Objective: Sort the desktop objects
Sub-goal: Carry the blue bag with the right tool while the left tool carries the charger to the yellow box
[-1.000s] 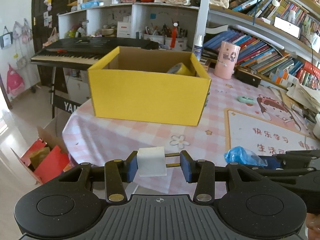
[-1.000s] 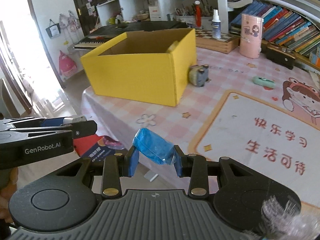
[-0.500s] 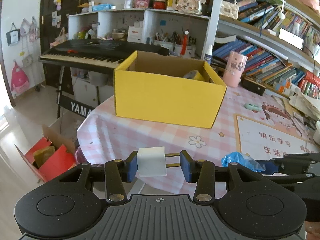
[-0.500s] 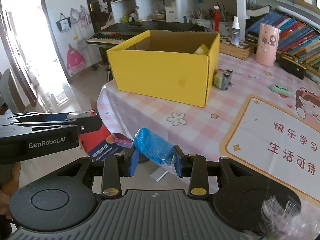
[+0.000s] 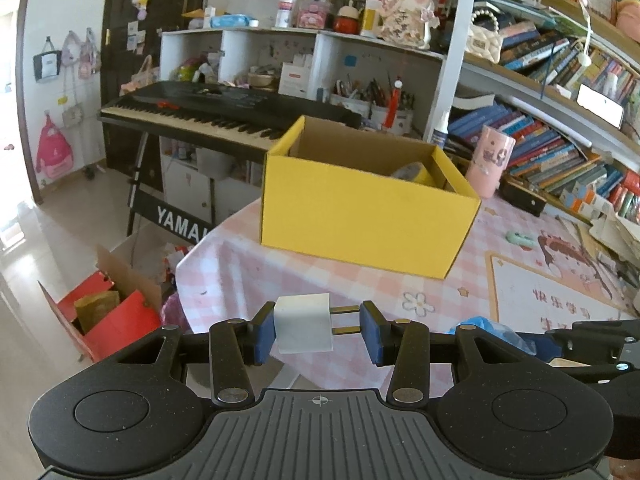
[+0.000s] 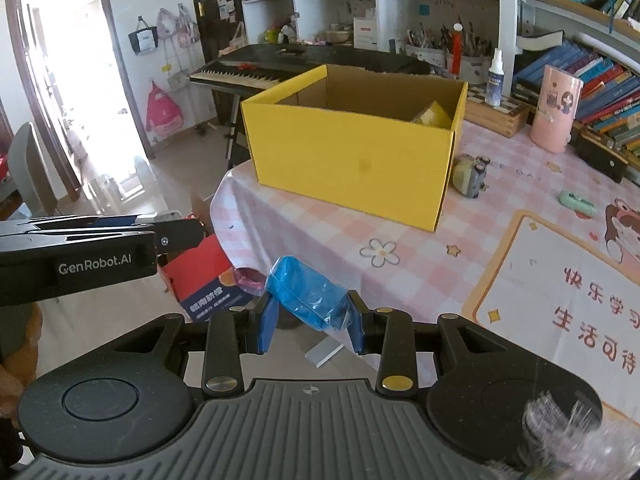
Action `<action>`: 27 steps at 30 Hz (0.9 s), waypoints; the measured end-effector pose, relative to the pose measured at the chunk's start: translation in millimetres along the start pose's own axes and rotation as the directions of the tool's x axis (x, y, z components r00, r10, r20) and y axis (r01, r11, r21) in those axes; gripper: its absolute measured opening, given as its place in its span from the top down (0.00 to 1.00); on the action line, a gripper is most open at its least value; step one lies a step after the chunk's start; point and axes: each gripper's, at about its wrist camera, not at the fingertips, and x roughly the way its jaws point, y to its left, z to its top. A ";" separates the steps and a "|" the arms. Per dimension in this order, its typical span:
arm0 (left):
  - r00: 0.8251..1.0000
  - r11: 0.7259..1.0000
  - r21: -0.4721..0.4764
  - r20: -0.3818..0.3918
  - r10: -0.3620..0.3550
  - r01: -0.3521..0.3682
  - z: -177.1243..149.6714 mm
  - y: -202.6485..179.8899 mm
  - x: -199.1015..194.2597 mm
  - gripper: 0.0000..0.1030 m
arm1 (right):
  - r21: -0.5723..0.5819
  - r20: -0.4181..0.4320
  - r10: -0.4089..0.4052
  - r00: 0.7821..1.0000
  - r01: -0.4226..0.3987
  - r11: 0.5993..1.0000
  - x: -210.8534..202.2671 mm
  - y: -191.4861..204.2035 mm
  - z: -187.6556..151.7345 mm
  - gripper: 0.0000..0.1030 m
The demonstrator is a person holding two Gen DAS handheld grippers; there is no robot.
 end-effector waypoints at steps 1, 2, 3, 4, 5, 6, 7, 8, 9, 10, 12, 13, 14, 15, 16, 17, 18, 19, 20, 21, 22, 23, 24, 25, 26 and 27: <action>1.000 1.000 -0.002 0.005 0.000 0.000 2.1 0.3 0.5 0.59 | -0.002 0.005 -0.002 1.000 0.002 1.000 -0.2 -0.4 1.7 0.68; 1.000 1.000 -0.002 0.011 0.000 0.000 4.2 0.2 1.1 0.59 | -0.002 0.009 -0.005 1.000 0.005 1.000 0.1 -0.5 3.9 0.68; 1.000 1.000 -0.001 0.017 0.000 0.000 6.3 0.4 1.7 0.59 | -0.002 0.012 -0.006 1.000 0.006 1.000 0.3 -1.2 5.7 0.68; 1.000 1.000 -0.002 0.023 0.000 0.000 9.0 0.7 2.7 0.59 | -0.002 0.014 -0.007 1.000 0.007 1.000 0.7 -2.3 7.7 0.68; 1.000 1.000 -0.002 0.029 0.000 0.000 10.8 0.6 3.2 0.59 | -0.002 0.016 -0.007 1.000 0.007 1.000 1.5 -3.3 9.9 0.68; 0.999 1.000 -0.004 0.035 0.001 -0.001 13.5 0.6 4.7 0.59 | -0.003 0.020 -0.007 1.000 0.007 1.000 2.4 -4.1 12.7 0.68; 0.999 1.000 -0.007 0.042 0.003 -0.003 16.5 1.0 6.3 0.59 | -0.005 0.023 -0.007 1.000 0.008 1.000 3.4 -4.8 15.7 0.68; 0.999 1.000 -0.009 0.047 0.005 -0.005 18.9 1.2 7.9 0.59 | -0.007 0.027 -0.007 1.000 0.007 1.000 4.6 -5.5 18.9 0.68; 0.999 1.000 -0.012 0.052 0.007 -0.006 21.5 1.4 9.6 0.59 | -0.010 0.032 -0.006 0.999 0.007 1.000 6.0 -6.6 22.7 0.68; 0.998 1.000 -0.015 0.056 0.008 -0.007 24.4 2.0 11.4 0.59 | -0.012 0.035 -0.005 0.999 0.005 1.000 7.3 -7.8 26.3 0.68; 0.998 1.000 -0.020 0.067 0.012 -0.011 31.2 2.5 15.8 0.59 | -0.015 0.046 0.000 0.999 0.001 1.000 11.1 -11.8 35.5 0.68; 0.997 1.000 -0.021 0.071 0.014 -0.013 34.0 2.1 17.4 0.59 | -0.017 0.052 0.001 0.999 -0.001 1.000 12.7 -13.6 40.2 0.68; 0.997 1.000 -0.022 0.078 0.018 -0.016 38.3 2.1 20.1 0.59 | -0.018 0.060 0.003 0.998 -0.002 1.000 14.7 -15.7 45.6 0.68; 0.996 1.000 -0.023 0.083 0.021 -0.019 42.5 2.1 22.6 0.59 | -0.018 0.069 0.005 0.998 -0.004 1.000 17.0 -18.4 51.9 0.68; 0.996 0.999 -0.024 0.088 0.023 -0.021 46.8 2.2 25.7 0.59 | -0.015 0.079 0.008 0.997 -0.007 1.000 19.4 -21.5 58.7 0.68; 0.995 0.999 -0.023 0.093 0.025 -0.023 49.7 2.0 28.3 0.59 | -0.013 0.090 0.010 0.996 -0.009 1.000 21.7 -24.5 65.5 0.68; 0.995 0.999 -0.021 0.099 0.028 -0.026 54.8 1.6 32.3 0.59 | -0.013 0.102 0.011 0.995 -0.010 1.000 23.6 -27.6 72.7 0.68; 0.994 0.999 -0.020 0.104 0.030 -0.028 58.9 0.4 36.0 0.59 | -0.013 0.113 0.013 0.994 -0.011 1.000 25.2 -30.1 78.4 0.68; 0.993 0.999 -0.020 0.110 0.033 -0.031 64.7 -0.2 40.7 0.59 | -0.013 0.125 0.015 0.992 -0.013 1.000 27.6 -33.1 85.4 0.68; 0.993 0.999 -0.020 0.116 0.037 -0.035 69.8 -1.1 45.0 0.59 | -0.013 0.138 0.017 0.990 -0.015 1.000 30.6 -37.0 93.9 0.68; 0.992 0.999 -0.020 0.123 0.040 -0.037 73.9 -2.3 48.0 0.59 | -0.014 0.147 0.019 0.989 -0.017 1.000 32.6 -40.1 99.9 0.68; 0.991 0.999 -0.020 0.130 0.043 -0.041 79.1 -3.2 51.8 0.59 | -0.018 0.158 0.021 0.987 -0.018 1.000 36.3 -44.1 107.9 0.68; 0.990 0.999 -0.020 0.137 0.046 -0.043 84.2 -4.2 55.4 0.59 | -0.022 0.164 0.022 0.986 -0.019 1.000 39.1 -47.7 113.8 0.68; 0.988 0.999 -0.019 0.144 0.050 -0.047 90.2 -5.3 60.1 0.59 | -0.027 0.170 0.023 0.985 -0.019 0.999 43.0 -51.8 120.6 0.68; 0.987 0.999 -0.019 0.149 0.053 -0.051 94.9 -6.6 63.8 0.59 | -0.032 0.173 0.025 0.985 -0.020 0.999 45.5 -55.3 125.5 0.68; 0.987 0.998 -0.019 0.153 0.057 -0.055 99.0 -8.0 67.4 0.59 | -0.038 0.176 0.026 0.984 -0.020 0.999 49.9 -59.5 131.5 0.68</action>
